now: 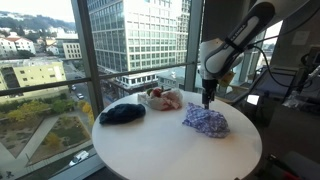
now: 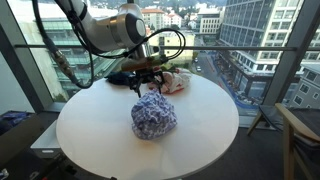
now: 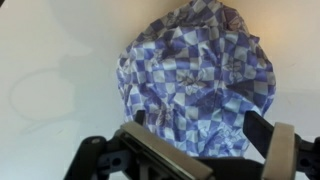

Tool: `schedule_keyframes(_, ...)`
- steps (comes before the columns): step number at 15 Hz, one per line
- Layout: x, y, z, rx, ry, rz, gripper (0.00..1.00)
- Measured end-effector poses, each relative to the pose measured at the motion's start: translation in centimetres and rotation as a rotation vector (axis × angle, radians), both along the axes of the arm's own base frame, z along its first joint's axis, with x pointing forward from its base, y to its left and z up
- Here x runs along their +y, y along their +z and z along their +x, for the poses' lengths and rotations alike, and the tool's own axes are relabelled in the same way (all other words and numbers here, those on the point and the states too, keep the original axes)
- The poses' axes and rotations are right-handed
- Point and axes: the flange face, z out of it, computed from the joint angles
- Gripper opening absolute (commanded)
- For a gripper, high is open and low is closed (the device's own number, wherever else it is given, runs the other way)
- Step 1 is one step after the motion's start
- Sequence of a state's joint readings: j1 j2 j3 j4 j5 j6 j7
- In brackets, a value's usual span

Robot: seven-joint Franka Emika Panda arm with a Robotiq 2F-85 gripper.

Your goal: Use the shirt to touch and pick up the grey object on the table

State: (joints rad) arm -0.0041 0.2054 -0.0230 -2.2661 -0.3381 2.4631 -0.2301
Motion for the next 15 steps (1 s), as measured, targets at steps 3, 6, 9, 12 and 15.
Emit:
schedule_keyframes(3,-0.4,-0.8,0.3,0.041,0.149,0.051,1.0)
schedule_keyframes(6,0.3,-2.0,0.3,0.087,0.302,0.1,1.0)
schedule_keyframes(9,0.9,-3.2,0.5,0.121,0.429,0.115,1.0)
schedule_keyframes(12,0.7,-4.3,0.9,0.111,0.471,0.094,1.0)
schedule_keyframes(15,0.6,-5.7,1.1,0.111,0.483,0.097,1.0)
